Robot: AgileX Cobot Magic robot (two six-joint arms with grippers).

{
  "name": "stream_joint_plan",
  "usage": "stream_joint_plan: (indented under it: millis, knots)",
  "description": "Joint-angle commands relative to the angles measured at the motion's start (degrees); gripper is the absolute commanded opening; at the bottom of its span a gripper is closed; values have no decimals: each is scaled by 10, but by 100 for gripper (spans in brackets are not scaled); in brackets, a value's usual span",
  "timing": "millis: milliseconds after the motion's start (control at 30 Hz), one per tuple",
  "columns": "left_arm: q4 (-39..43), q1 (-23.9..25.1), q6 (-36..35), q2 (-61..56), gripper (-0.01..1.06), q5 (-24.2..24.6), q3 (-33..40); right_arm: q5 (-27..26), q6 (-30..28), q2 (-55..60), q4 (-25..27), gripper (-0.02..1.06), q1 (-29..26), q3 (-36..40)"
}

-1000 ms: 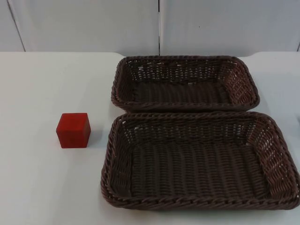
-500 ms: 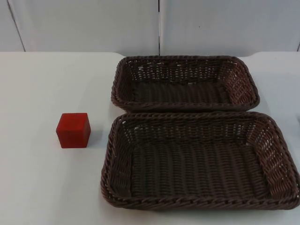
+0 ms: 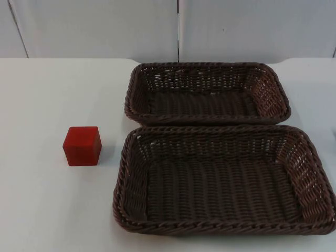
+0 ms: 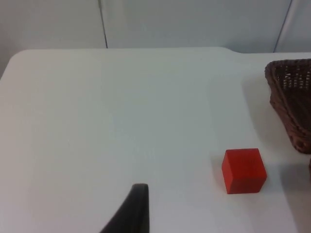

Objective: Pick up one cube with the left hand and place it into the upper basket. Pick up one cube with the right hand and place it into the lower basket.

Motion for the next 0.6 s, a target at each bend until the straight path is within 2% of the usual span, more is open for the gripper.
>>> stream_joint_plan:
  millis: [0,233,367,400,500,567]
  knots:
    - [-9,-1,2,20,105,-11,-19,-1,-5,-2,0,105,-4,2]
    - [-14,-1,7,96,105,-9,-93,-1,-5,-2,0,105,-4,2]
    - [-62,-1,63,189,105,14,-162,-1,-5,-2,0,105,-4,2]
    - [-62,-1,63,189,105,14,-162,-1,-5,-2,0,105,-4,2]
    - [-117,-1,130,246,105,23,-196,-1,-5,-2,0,105,-4,2]
    - [-132,-1,138,262,105,25,-204,-1,-5,-2,0,105,-4,2]
